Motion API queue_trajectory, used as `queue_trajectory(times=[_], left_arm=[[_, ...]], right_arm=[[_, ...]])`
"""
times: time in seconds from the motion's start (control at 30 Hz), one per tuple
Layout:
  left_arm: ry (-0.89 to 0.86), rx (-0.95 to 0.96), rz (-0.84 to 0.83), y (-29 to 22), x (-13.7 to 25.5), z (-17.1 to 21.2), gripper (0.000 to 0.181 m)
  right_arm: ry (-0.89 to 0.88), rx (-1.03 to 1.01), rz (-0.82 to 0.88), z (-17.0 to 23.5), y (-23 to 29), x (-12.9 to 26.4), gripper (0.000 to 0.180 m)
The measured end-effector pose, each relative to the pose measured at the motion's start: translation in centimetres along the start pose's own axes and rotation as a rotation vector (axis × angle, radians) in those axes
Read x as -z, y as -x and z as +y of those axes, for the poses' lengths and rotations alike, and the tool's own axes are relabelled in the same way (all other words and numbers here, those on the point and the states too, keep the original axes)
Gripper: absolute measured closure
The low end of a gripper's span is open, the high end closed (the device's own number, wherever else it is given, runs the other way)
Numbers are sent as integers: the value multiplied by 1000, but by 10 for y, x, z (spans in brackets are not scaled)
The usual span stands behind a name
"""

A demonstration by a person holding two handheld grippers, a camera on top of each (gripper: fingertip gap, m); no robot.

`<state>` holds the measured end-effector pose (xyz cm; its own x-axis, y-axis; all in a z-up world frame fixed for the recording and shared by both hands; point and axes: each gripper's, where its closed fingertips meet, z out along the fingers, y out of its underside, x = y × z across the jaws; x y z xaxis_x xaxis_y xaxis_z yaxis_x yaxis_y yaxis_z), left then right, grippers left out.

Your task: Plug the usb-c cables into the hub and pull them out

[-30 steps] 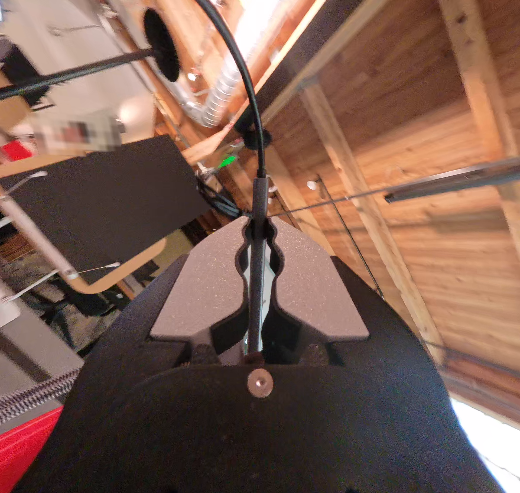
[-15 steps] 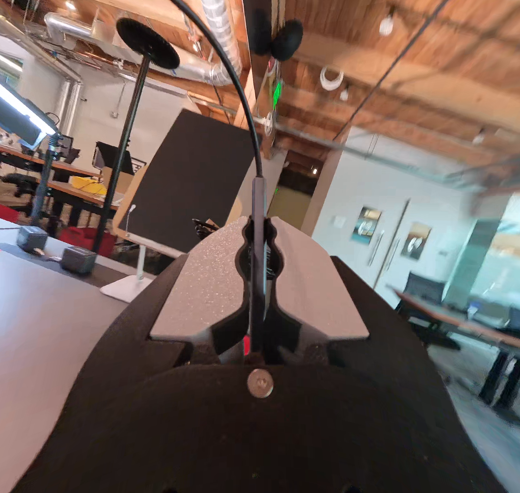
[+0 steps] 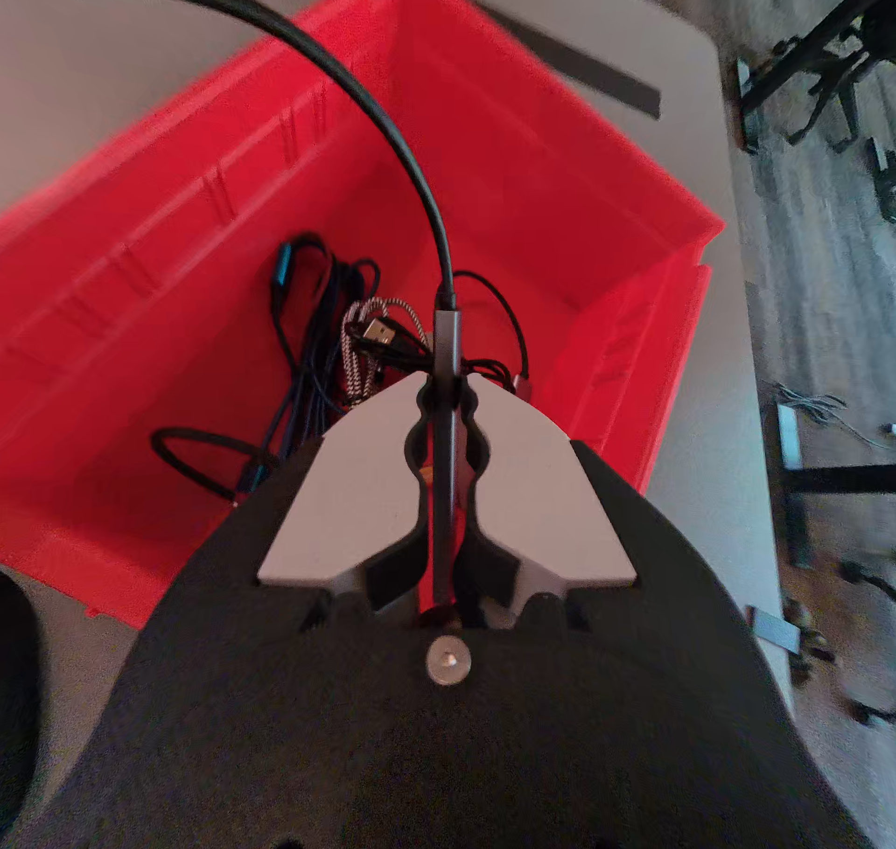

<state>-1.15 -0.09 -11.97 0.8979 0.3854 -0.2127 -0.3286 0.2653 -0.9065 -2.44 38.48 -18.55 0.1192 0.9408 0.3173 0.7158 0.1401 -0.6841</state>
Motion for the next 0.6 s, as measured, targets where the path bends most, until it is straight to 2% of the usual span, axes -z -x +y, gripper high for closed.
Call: queue_trajectory(times=[0.07,0.17,0.27,0.37,0.43,0.5,0.6], left_arm=[[-10,14,-1,1,1,-2,126],[-25,37,6,2,2,-4,128],[-55,58,12,3,4,-7,125],[-68,71,22,3,4,-9,121],[-62,62,29,1,3,-8,120],[-53,38,42,-3,2,-7,119],[-43,-11,66,-10,1,-5,119]], right_arm=[[55,55,38,7,2,-5,162],[62,80,68,5,0,0,126],[-35,44,97,-11,-7,19,91],[-184,-3,169,-32,-23,47,69],[-259,-41,211,-40,-32,66,63],[-313,-46,215,-46,-33,80,67],[-368,50,106,-50,-11,92,100]])
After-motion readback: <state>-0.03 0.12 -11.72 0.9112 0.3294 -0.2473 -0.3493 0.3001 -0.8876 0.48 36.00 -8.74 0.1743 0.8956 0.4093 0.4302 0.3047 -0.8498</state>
